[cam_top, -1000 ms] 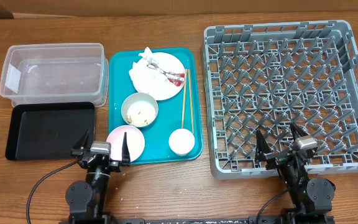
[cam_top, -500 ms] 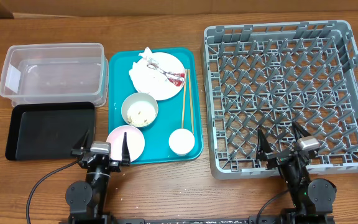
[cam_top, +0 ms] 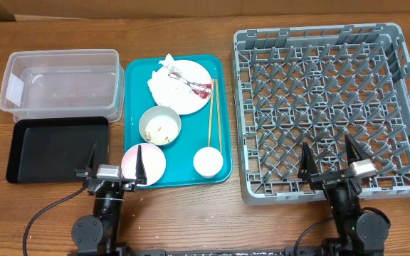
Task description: Sort waste into correct bins and load items into the dishwasher
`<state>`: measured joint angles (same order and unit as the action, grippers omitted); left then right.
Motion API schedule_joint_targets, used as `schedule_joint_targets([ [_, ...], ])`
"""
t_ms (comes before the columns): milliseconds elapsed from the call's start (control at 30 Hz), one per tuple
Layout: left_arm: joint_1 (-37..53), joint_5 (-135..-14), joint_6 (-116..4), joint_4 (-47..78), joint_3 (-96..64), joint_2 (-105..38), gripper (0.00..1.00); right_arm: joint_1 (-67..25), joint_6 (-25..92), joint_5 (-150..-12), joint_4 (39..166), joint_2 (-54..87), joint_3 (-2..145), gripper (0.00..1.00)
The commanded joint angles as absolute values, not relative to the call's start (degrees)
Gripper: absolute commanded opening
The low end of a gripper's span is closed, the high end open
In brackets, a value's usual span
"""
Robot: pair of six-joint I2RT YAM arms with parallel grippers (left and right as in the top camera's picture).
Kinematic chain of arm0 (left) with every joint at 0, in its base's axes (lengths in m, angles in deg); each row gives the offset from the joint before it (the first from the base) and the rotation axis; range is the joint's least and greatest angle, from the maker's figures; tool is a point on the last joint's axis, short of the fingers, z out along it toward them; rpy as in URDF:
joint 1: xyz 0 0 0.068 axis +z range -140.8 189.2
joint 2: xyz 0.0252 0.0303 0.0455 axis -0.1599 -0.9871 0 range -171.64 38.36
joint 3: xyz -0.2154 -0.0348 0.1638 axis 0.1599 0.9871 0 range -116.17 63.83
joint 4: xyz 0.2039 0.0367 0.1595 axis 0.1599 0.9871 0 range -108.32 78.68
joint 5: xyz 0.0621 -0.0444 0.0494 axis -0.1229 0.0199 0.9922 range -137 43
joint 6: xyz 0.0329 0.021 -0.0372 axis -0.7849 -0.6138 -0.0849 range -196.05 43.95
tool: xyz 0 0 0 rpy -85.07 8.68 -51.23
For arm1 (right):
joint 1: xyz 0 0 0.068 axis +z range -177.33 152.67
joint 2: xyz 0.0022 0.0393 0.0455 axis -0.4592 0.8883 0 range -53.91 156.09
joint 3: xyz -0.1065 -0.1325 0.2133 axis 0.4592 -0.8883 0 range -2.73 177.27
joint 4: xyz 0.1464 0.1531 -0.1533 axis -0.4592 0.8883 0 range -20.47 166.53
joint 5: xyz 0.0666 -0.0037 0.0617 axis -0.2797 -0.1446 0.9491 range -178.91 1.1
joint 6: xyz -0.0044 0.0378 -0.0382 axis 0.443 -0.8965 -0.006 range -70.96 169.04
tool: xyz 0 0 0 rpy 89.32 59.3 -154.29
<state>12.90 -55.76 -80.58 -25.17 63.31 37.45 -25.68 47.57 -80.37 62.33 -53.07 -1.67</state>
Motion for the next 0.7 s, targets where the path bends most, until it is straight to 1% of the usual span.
schedule_joint_targets([
  [0, 12.51, -56.26, -77.70, -25.85, 62.22, 38.06, 1.00, -25.31, 47.57, -81.13, 59.60, -53.75, -2.15, 1.00],
  [100, 12.51, -57.22, -77.72, -24.56, 59.49, 38.00, 1.00, -25.31, 47.57, -81.13, 59.40, -53.75, -0.56, 1.00],
  [200, 12.51, -57.16, -77.78, -17.78, 53.11, 36.33, 1.00, -25.31, 47.57, -81.11, 59.66, -53.75, 2.83, 1.00],
  [300, 12.51, -57.20, -77.81, -14.50, 47.97, 32.95, 1.00, -25.31, 47.57, -81.11, 61.91, -53.73, 6.48, 1.00],
  [533, 12.49, -61.00, -80.45, -10.83, 34.20, 20.29, 1.00, -25.31, 47.57, -80.61, 68.45, -52.50, 14.98, 1.00],
  [667, 12.49, -63.23, -80.65, -6.33, 24.98, 11.07, 1.00, -25.31, 47.52, -79.50, 70.79, -50.29, 19.51, 1.00],
])
